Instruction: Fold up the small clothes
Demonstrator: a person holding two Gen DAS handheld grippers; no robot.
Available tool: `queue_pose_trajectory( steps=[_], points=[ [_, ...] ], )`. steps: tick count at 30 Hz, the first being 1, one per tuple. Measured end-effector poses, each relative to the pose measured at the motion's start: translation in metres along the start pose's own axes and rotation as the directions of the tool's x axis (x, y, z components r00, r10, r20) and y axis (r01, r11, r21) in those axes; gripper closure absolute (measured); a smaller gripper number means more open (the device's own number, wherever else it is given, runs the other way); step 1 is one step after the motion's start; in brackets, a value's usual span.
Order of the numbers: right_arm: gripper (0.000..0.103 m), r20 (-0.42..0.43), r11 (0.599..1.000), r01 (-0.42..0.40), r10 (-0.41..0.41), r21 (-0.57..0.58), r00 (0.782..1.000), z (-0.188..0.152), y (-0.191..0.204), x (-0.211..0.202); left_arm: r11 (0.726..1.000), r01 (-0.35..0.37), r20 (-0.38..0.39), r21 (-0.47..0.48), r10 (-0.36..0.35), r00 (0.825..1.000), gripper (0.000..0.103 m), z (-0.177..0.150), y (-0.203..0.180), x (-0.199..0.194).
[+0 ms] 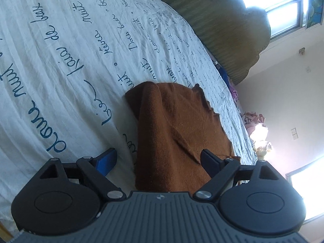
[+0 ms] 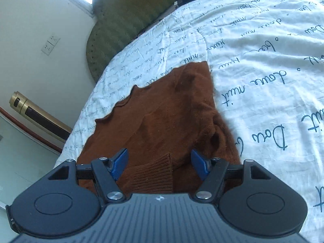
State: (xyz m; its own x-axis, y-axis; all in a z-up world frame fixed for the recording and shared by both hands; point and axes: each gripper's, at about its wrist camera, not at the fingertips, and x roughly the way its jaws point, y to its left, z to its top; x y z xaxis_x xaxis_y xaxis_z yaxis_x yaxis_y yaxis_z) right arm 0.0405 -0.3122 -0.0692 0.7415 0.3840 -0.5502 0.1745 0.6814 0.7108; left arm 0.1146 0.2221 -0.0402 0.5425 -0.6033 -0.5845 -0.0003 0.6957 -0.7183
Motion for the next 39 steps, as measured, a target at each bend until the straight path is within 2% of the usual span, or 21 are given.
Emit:
queue_pose_trajectory(
  steps=[2,3,4,5,6,7,11,17,22,26,30,35,36,37,38,39],
  points=[
    [0.042,-0.027,0.999,-0.005,0.004,-0.035,1.000,-0.006,0.003,0.004,1.000,0.008,-0.011,0.012,-0.008,1.000,0.021,0.000,-0.004,0.000],
    [0.052,-0.033,0.998,-0.005,0.003,-0.064,0.999,-0.010,0.007,0.003,1.000,0.020,-0.019,0.014,-0.020,1.000,0.025,0.000,-0.004,0.000],
    [0.063,-0.043,0.997,-0.011,0.008,-0.072,0.999,-0.014,0.009,0.003,1.000,0.030,-0.034,0.010,-0.029,0.999,0.038,0.000,-0.004,0.002],
    [0.087,-0.064,0.996,-0.019,0.014,-0.085,0.998,-0.018,0.012,0.005,1.000,0.028,-0.050,0.001,-0.028,0.998,0.058,-0.001,-0.003,0.004],
    [0.094,-0.073,0.993,-0.024,0.016,-0.111,0.997,-0.022,0.016,0.007,1.000,0.026,-0.071,-0.006,-0.026,0.997,0.068,-0.001,-0.001,0.008],
    [0.094,-0.063,0.987,-0.011,0.001,-0.159,0.998,-0.027,0.023,0.007,1.000,0.030,-0.086,-0.008,-0.030,0.996,0.082,-0.003,0.000,0.010],
    [0.097,0.006,0.967,0.009,-0.008,-0.254,1.000,-0.026,0.048,-0.007,0.999,0.035,-0.072,-0.034,-0.038,0.997,0.090,-0.008,0.004,0.007],
    [0.097,0.101,0.922,0.030,0.010,-0.387,0.995,0.013,0.088,-0.021,0.996,0.028,-0.042,-0.088,-0.032,0.999,0.091,-0.011,0.002,-0.008],
    [0.098,0.160,0.897,0.085,-0.016,-0.434,0.987,0.055,0.096,-0.026,0.999,0.007,-0.042,-0.047,-0.009,0.999,0.089,-0.015,-0.017,-0.012],
    [0.098,0.181,0.897,0.143,-0.072,-0.419,0.981,0.073,0.078,-0.033,0.998,-0.055,-0.037,-0.003,0.055,0.998,0.058,-0.016,-0.028,-0.011],
    [0.097,0.149,0.918,0.194,-0.150,-0.347,0.977,0.076,0.035,-0.028,0.998,-0.069,-0.008,0.007,0.069,0.998,0.057,-0.011,-0.034,-0.014],
    [0.097,0.085,0.937,0.196,-0.179,-0.289,0.980,0.069,-0.002,-0.011,0.995,-0.094,-0.012,0.041,0.094,0.995,0.055,0.000,-0.050,-0.005],
    [0.097,0.072,0.943,0.185,-0.172,-0.275,0.982,0.069,-0.006,-0.008,0.994,-0.097,-0.011,0.047,0.098,0.995,0.050,0.001,-0.055,-0.002],
    [0.097,0.065,0.944,0.187,-0.176,-0.273,0.982,0.069,-0.007,-0.005,0.994,-0.094,-0.009,0.053,0.095,0.995,0.039,0.002,-0.060,0.001],
    [0.097,0.057,0.943,0.183,-0.174,-0.279,0.983,0.068,-0.007,-0.003,0.994,-0.094,-0.006,0.060,0.095,0.995,0.032,0.003,-0.064,0.004],
    [0.097,0.052,0.945,0.168,-0.160,-0.281,0.986,0.068,-0.006,-0.002,0.991,-0.106,-0.003,0.084,0.107,0.994,0.032,0.003,-0.070,0.011]
  ],
)
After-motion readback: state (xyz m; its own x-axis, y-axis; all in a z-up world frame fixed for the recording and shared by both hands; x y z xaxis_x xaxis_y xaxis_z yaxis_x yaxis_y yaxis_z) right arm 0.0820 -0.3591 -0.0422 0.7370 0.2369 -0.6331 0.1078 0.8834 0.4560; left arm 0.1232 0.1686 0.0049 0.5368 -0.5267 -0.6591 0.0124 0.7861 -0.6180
